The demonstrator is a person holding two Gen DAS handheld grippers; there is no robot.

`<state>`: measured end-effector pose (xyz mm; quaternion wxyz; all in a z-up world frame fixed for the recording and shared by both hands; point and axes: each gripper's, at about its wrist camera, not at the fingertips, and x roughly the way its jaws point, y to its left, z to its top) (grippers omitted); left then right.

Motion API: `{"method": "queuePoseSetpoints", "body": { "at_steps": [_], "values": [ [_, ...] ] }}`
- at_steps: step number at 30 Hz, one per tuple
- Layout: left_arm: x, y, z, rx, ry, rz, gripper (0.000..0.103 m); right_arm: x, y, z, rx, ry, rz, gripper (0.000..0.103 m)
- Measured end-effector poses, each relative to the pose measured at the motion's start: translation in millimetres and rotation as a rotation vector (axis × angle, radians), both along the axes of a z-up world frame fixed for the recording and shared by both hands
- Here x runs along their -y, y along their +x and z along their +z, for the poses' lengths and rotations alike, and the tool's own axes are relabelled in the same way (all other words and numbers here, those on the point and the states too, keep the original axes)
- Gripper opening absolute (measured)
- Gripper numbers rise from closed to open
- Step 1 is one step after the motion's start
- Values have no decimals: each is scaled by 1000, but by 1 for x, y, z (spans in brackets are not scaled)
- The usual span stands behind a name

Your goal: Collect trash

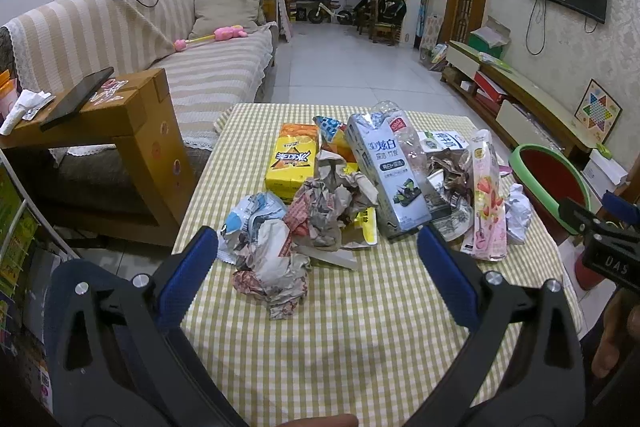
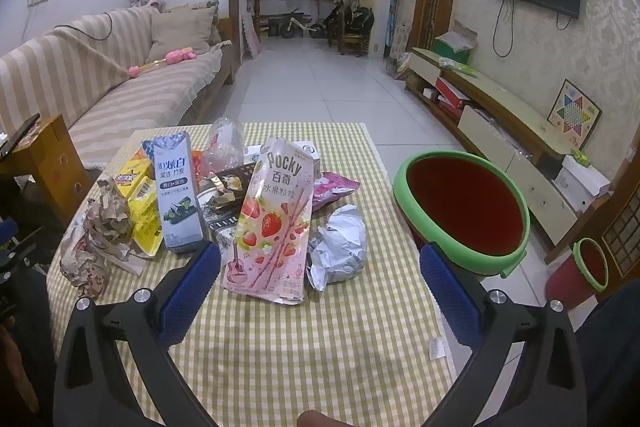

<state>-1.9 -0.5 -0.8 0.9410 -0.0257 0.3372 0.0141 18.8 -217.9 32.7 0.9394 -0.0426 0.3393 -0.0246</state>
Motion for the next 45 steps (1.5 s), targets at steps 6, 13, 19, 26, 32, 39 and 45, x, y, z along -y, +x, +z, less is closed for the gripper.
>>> {"method": "queuePoseSetpoints", "body": {
  "at_steps": [6,13,19,26,32,39,45],
  "values": [
    [0,0,0,1,-2,1,98,0,1,-1,-4,6,1,96],
    [1,0,0,1,-1,1,98,0,1,-1,-1,7,1,96],
    [1,0,0,0,-2,3,98,0,1,-1,-2,6,1,96],
    [1,0,0,1,-3,4,98,0,2,-1,2,4,-4,96],
    [0,0,0,1,-4,4,98,1,3,0,4,5,-2,96],
    [0,0,0,1,-5,5,98,1,3,0,-2,6,1,96],
    [0,0,0,2,-4,4,98,0,3,-1,-7,3,6,96]
  ]
}}
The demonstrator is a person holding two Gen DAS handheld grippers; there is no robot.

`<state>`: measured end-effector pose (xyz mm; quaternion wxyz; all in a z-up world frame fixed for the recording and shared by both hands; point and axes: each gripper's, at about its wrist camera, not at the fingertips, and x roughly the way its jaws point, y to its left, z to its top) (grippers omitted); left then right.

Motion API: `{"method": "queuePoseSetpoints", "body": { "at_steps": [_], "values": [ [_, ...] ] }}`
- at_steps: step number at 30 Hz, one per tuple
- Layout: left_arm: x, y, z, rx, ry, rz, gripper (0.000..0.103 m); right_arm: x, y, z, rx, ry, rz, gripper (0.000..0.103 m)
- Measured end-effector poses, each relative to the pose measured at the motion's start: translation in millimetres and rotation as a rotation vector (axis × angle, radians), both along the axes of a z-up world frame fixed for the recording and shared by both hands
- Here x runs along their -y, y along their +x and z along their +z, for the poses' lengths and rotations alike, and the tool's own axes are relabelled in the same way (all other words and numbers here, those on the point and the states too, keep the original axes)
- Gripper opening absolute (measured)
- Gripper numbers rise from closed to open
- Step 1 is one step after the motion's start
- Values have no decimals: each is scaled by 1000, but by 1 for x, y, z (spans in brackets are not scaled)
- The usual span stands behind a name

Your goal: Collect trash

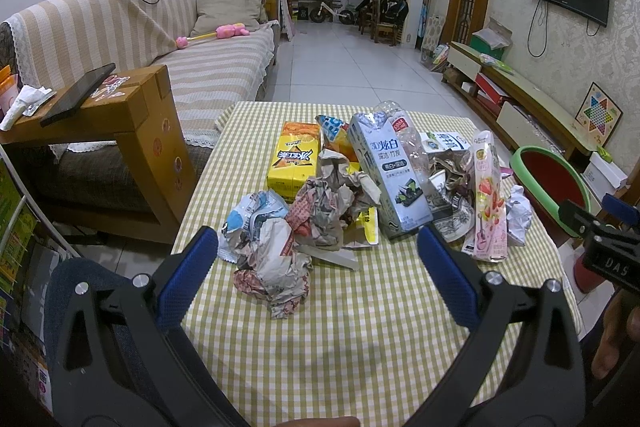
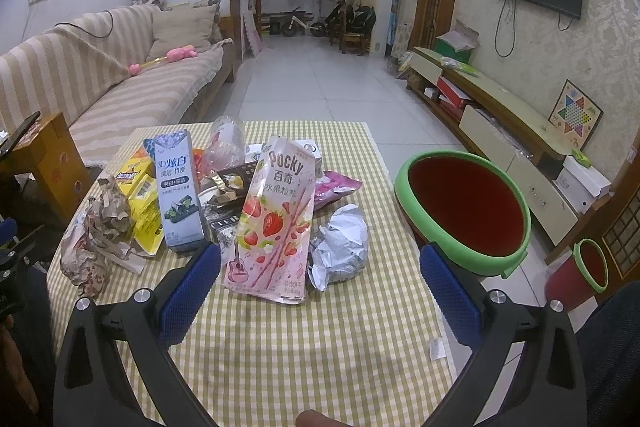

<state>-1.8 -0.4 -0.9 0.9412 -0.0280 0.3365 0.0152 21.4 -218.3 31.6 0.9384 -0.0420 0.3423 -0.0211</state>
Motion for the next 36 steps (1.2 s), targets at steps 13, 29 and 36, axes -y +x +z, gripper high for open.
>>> {"method": "queuePoseSetpoints", "body": {
  "at_steps": [13,29,36],
  "values": [
    [0,0,0,-1,-2,2,98,-1,0,-1,-3,0,0,96],
    [-9,9,-3,-36,-45,7,98,-3,14,-5,-36,-6,16,96],
    [-9,35,-12,-103,-55,-40,98,2,44,-4,-76,42,25,96]
  ]
}}
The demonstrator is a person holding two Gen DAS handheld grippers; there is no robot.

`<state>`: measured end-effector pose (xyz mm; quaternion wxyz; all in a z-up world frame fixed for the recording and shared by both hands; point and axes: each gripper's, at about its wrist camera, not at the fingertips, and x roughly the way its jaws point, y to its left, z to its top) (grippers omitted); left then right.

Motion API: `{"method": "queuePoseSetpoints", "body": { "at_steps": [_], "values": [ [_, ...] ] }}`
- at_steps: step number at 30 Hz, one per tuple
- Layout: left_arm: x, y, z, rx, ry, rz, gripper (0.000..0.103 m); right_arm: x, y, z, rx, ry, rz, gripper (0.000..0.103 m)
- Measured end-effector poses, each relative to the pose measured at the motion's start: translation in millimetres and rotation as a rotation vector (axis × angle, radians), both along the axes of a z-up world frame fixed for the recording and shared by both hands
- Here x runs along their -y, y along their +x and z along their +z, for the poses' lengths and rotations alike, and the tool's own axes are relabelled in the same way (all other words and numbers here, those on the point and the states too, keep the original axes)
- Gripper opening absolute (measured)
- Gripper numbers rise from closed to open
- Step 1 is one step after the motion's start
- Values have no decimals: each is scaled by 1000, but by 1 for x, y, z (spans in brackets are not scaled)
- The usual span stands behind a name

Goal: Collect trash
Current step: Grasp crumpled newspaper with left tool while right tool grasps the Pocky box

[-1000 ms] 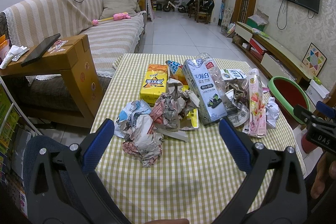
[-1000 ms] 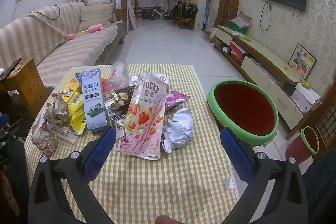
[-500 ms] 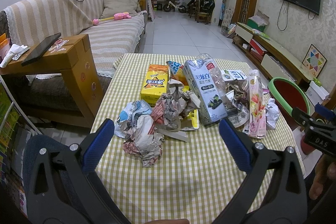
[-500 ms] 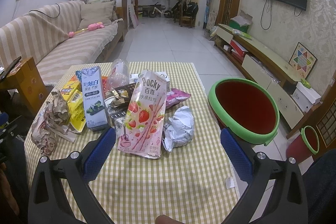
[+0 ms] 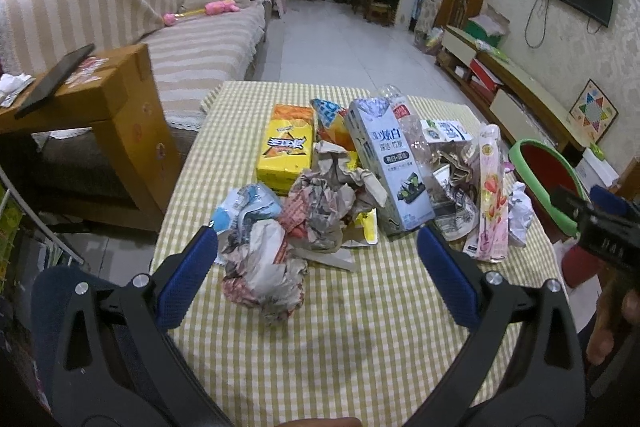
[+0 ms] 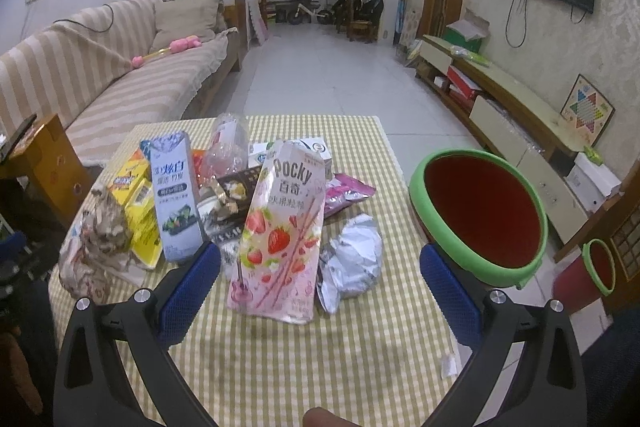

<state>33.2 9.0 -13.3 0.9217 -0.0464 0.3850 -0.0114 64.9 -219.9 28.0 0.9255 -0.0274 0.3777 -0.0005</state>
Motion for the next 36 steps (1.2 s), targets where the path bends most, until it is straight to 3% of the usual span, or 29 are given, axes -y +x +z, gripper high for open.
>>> {"method": "queuePoseSetpoints", "body": {
  "at_steps": [13,22,24,26,29,30,32,36],
  "values": [
    [4,55,-23,-101,-2,-83,98,-10,73,-31,-171,33,59,96],
    [4,82,-39,-164,-2,-85,97,-4,98,-52,-275,89,57,93],
    [5,84,-42,-177,5,-84,94,-5,101,-54,-283,97,62,92],
    [5,87,-46,-192,3,-87,85,-3,103,-55,-290,101,65,87],
    [7,88,-49,-206,5,-95,67,-4,104,-57,-303,107,76,70],
    [7,88,-50,-205,10,-96,66,-5,102,-57,-303,97,82,70],
    [6,88,-51,-210,9,-97,54,-7,102,-57,-303,95,89,69],
    [5,83,-45,-191,17,-100,49,-5,96,-51,-280,106,88,67]
  ]
}}
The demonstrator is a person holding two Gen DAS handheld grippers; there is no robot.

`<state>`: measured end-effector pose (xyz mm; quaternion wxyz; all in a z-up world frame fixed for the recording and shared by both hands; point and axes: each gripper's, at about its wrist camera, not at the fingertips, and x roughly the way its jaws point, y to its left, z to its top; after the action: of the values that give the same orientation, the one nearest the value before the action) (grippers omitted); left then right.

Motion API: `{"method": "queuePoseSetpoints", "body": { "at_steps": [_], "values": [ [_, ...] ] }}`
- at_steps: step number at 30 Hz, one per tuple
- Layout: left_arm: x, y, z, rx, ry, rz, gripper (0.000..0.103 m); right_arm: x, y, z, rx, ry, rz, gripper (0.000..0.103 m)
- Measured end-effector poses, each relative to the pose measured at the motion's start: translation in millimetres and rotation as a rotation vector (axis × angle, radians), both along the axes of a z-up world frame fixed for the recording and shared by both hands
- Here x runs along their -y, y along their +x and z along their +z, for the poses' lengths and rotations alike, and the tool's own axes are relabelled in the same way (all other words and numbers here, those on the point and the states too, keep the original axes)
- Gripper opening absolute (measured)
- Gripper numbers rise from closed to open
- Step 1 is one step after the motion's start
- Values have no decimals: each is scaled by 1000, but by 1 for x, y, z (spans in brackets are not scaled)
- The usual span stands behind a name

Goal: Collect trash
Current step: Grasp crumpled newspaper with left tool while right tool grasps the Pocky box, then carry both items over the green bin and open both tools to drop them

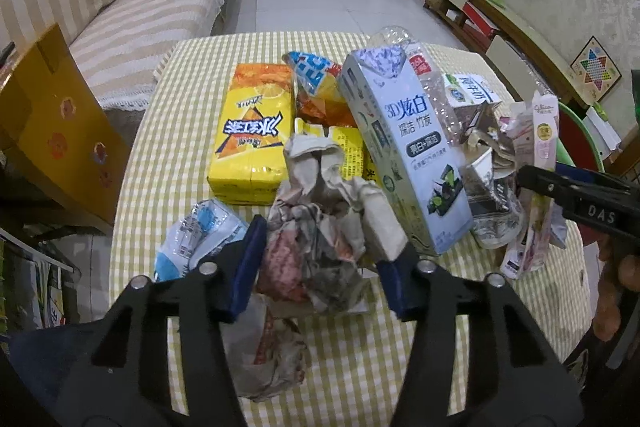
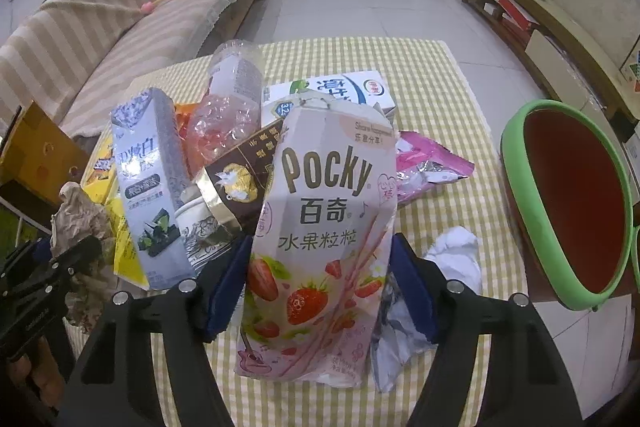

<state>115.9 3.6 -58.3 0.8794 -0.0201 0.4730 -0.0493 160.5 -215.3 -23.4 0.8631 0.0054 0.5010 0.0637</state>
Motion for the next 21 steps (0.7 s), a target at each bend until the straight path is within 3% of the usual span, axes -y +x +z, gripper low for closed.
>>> {"method": "queuePoseSetpoints", "body": {
  "at_steps": [9,21],
  "values": [
    [-2,-15,29,73,-6,8,49,8,-22,38,66,58,16,66],
    [4,-20,82,147,-74,2,49,31,-32,93,150,162,15,66]
  ]
}}
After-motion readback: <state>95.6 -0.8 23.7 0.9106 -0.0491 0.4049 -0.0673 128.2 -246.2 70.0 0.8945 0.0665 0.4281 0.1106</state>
